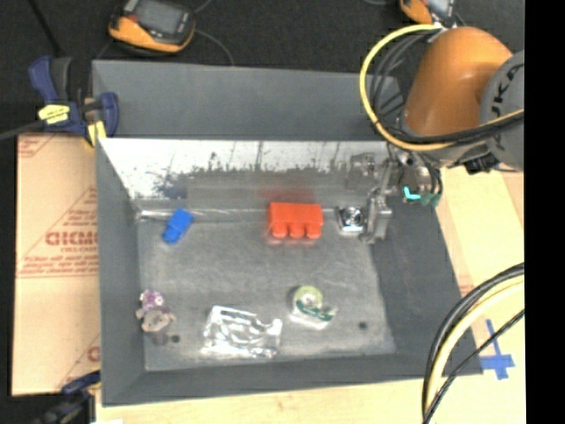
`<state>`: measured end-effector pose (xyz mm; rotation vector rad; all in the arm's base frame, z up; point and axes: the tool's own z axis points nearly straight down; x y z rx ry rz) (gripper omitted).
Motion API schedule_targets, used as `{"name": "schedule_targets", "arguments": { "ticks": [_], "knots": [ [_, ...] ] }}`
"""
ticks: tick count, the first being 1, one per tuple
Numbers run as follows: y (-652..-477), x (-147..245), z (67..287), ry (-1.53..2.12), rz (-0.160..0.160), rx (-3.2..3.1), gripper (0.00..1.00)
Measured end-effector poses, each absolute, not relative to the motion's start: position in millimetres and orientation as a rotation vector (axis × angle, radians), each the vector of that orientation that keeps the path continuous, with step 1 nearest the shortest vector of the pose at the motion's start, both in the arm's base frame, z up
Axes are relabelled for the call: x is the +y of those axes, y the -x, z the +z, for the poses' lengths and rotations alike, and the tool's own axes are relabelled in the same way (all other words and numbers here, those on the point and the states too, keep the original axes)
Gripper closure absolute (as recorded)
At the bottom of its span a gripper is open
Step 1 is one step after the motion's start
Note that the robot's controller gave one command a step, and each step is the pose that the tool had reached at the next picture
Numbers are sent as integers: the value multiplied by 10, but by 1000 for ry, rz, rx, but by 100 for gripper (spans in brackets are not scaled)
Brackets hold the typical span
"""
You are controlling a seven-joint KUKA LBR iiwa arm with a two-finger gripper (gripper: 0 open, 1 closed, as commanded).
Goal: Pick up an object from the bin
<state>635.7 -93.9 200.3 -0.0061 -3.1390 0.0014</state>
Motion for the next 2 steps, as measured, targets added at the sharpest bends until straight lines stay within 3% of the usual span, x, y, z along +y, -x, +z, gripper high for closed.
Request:
{"name": "schedule_targets", "arguments": {
  "ticks": [1,2],
  "knots": [
    [-6566,-217,714,69,-1,-3144,0],
    [-6539,-90,1029,168,-2,-3147,0]
  ]
}}
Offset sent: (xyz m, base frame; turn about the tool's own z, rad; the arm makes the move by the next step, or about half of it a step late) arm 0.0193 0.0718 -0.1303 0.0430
